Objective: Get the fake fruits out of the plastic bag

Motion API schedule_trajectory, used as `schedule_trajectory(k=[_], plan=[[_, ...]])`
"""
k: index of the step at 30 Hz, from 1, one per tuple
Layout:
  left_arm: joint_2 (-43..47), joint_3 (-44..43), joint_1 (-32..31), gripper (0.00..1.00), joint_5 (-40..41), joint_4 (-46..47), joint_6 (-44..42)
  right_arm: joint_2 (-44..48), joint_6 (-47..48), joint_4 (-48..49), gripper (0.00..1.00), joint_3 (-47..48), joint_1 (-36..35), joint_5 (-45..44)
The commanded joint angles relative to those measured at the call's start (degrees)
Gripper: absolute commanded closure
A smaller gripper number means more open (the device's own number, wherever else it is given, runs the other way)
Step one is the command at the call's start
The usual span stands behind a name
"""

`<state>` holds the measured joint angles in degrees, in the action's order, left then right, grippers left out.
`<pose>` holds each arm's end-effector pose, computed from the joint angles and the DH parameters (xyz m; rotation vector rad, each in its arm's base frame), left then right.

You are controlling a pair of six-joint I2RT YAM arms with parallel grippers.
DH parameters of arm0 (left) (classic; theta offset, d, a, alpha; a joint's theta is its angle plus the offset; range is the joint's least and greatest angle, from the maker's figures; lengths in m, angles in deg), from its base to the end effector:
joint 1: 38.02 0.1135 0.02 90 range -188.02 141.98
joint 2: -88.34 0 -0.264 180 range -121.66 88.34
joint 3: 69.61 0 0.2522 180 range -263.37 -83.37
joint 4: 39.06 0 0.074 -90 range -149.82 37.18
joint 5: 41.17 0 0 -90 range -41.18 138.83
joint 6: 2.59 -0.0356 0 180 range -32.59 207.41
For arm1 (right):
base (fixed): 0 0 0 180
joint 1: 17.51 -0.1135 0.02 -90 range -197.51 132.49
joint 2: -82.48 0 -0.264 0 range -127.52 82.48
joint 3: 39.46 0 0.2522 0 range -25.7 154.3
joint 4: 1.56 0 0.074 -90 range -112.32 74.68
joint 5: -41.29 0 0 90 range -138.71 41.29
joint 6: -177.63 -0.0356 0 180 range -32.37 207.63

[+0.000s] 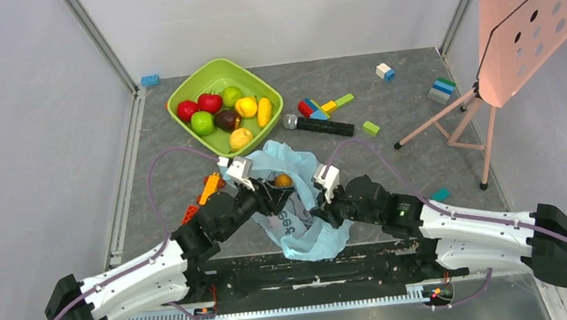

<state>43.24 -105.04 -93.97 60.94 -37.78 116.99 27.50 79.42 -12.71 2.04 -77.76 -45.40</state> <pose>0.1125 -0.1532 0.2423 0.2495 1.7861 -0.9129 0.1041 0.1862 0.2253 -0.9547 1.8670 0.8068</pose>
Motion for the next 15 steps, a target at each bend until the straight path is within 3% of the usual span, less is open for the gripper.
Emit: schedule_trajectory(k=[1, 8, 15], plan=[[2.3, -4.9, 0.0, 0.42, -5.4, -0.4, 4.1, -1.2, -1.0, -1.4, 0.99, 3.0, -0.6, -11.2], [8.7, -5.0, 0.1, 0.40, -6.9, -8.6, 2.8, -1.4, -1.0, -5.9, 0.99, 3.4, -0.7, -19.8], [7.2, 5.4, 0.0, 0.43, -5.3, -6.5, 1.3, 2.0, 0.0, -5.7, 0.98, 1.8, -0.7, -19.7]])
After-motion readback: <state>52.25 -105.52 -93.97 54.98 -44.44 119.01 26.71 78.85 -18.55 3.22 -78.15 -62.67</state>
